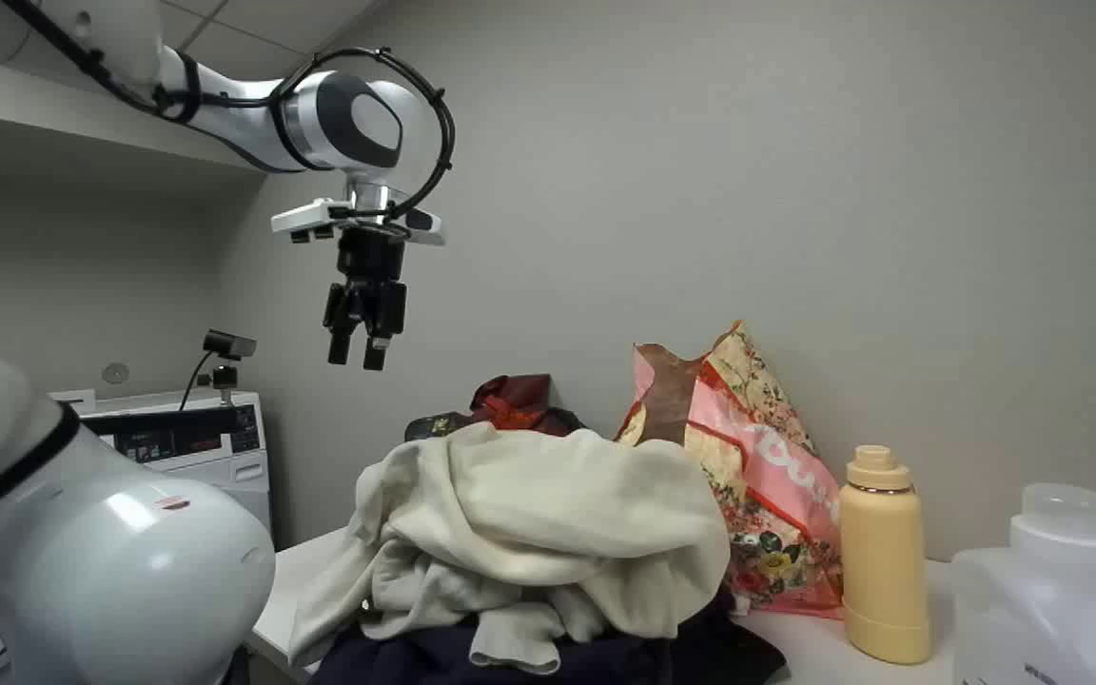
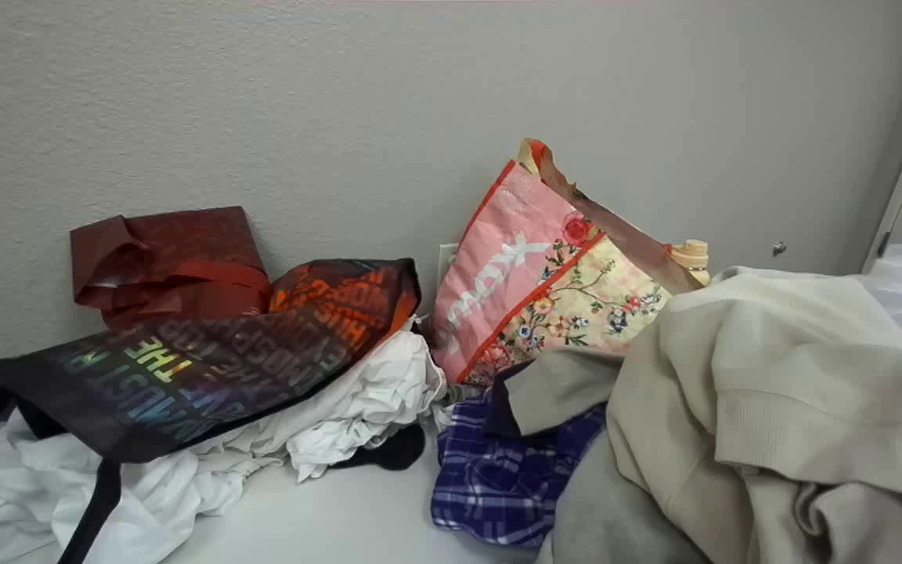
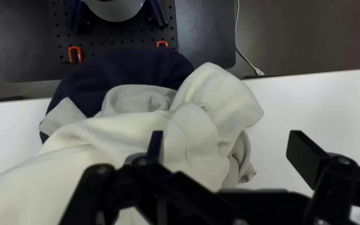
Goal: Move the white bottle of detergent to the left
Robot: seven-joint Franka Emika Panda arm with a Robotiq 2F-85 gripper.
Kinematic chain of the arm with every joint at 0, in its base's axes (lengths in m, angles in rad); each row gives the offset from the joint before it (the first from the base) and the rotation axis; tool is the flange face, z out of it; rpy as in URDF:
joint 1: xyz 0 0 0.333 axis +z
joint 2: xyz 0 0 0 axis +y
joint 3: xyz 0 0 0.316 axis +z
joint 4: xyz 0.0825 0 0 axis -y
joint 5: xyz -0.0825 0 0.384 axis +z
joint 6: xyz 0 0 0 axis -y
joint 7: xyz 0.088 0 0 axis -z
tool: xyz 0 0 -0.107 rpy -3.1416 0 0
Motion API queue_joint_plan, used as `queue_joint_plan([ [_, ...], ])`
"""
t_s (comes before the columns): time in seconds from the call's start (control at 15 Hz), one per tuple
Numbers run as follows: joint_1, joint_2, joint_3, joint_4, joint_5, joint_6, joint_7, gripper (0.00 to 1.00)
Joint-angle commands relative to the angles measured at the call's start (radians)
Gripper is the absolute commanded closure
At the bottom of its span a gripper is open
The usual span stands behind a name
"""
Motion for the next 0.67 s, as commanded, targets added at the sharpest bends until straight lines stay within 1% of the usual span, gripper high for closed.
queue_joint_plan([
  [0.0,-0.019,-0.001,0.013,0.003,0.007,-0.005,-0.009,0.00],
  [0.2,-0.019,-0.001,0.013,0.003,0.007,-0.005,-0.009,0.00],
  [0.27,-0.032,0.016,0.021,0.004,0.008,0.017,0.020,0.00],
  [0.47,-0.097,0.057,0.020,0.003,-0.011,0.084,0.108,0.00],
  [0.6,-0.149,0.083,0.000,-0.010,-0.060,0.149,0.141,0.00],
])
